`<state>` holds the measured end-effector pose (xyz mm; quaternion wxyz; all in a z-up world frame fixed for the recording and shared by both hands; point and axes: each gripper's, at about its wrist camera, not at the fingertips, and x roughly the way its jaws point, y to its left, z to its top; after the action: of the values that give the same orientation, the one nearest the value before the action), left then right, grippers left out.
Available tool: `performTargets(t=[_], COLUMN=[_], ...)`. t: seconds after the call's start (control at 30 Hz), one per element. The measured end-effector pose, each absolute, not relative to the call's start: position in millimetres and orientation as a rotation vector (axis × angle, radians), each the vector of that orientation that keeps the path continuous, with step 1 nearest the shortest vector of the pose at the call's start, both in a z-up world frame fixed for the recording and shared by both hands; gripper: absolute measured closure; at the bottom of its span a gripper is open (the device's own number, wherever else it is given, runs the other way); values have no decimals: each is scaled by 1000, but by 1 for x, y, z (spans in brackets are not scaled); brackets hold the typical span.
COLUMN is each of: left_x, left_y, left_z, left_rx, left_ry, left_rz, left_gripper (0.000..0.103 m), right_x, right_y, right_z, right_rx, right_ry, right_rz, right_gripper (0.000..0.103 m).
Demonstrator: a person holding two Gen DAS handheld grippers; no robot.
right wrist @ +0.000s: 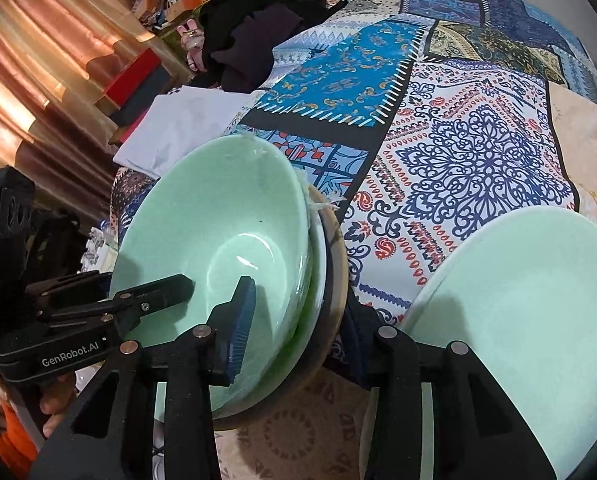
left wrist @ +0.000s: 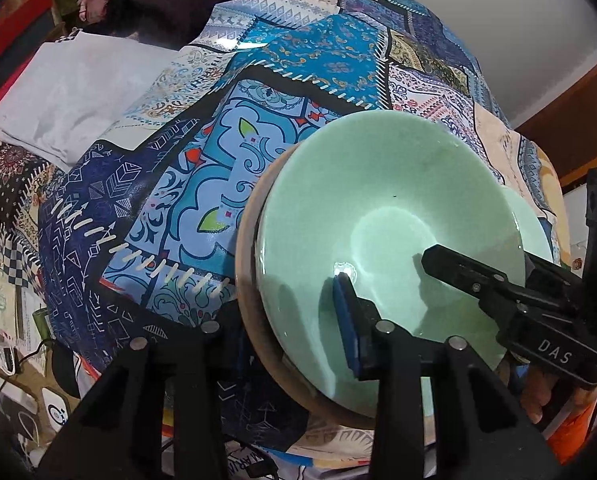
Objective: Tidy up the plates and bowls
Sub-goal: 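Lower the mint green bowl into the white spotted bowl with both grippers, then open both grippers and release the mint green bowl on the stack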
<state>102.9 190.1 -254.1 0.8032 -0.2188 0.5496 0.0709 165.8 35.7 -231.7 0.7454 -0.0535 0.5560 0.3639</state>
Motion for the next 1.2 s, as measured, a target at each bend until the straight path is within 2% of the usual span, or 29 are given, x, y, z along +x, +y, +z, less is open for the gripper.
performTargets(t=[0.67,1.2], left_x=[98,126], left_y=[185,140], left_z=[-219,-180], left_rx=[-494,-426], left_ry=[1126,1083], left_rz=[205,143], left_gripper=[67,67], right_x=[165,179], right_y=[25,-29], right_z=[-200,-168], right_rx=[-63,-7], right_ry=[1159,1083], right_rz=[784,718], right_gripper=[69,69])
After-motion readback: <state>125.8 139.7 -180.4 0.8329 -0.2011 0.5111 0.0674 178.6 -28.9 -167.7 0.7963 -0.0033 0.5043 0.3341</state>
